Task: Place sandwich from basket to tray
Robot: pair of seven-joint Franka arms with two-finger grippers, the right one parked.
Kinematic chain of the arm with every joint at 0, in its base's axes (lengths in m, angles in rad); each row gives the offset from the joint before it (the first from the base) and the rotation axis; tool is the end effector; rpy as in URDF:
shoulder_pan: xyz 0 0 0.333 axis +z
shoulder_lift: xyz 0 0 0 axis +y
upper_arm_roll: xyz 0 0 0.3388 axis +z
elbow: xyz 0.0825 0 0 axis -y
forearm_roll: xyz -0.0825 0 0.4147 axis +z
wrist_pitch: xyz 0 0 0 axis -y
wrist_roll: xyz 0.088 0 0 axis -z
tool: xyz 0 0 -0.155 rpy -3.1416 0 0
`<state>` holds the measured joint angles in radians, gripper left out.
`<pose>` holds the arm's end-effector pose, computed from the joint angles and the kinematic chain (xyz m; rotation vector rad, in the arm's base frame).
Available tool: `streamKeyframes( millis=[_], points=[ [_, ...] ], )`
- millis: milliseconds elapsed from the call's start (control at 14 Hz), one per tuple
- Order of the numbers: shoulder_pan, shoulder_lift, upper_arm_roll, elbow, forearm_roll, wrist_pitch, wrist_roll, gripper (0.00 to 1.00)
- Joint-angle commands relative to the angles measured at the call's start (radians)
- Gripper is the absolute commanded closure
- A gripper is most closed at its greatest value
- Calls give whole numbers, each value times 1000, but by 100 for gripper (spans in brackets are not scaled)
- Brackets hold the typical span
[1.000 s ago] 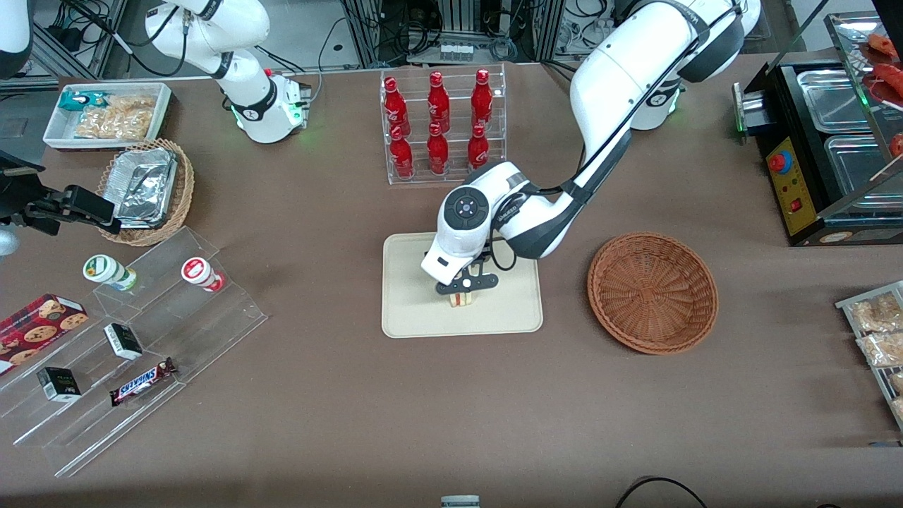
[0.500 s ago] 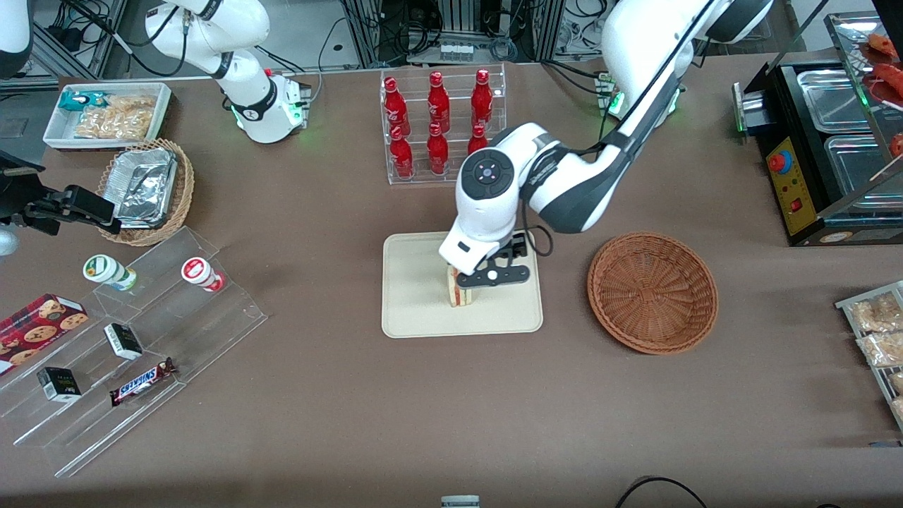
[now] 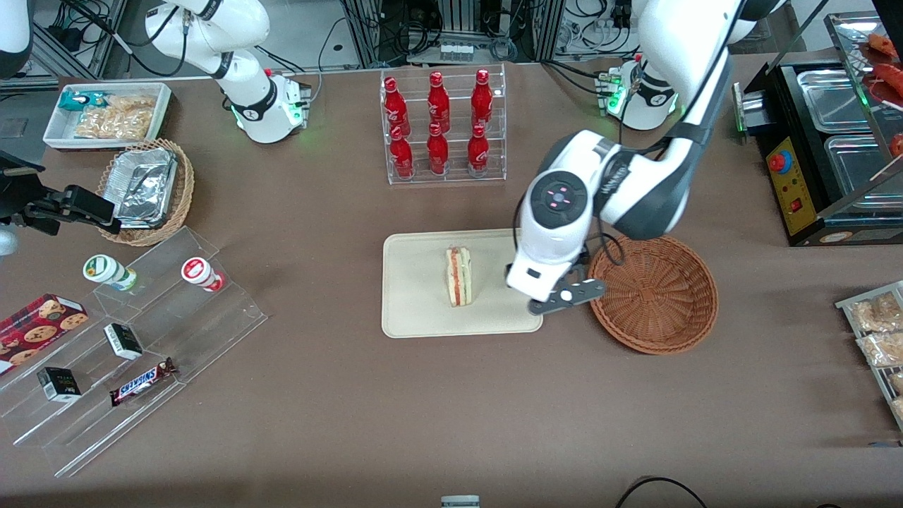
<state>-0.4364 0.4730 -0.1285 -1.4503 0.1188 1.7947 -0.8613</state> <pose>0.6168 -0.3582 0.3686 -2.9894 -0.4108 0.0880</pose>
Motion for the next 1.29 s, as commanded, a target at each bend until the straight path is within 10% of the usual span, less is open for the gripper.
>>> streamKeyframes(
  millis=[0,500,714,1214],
  points=[
    [-5,-88,88,-73,-65,-41,108,0],
    [20,-289,198,-200,-105,-167,361,0],
    [255,-347,32,-196,-103,-244,488,0],
    [456,-505,-11,-196,-96,-310,781,0]
  ],
)
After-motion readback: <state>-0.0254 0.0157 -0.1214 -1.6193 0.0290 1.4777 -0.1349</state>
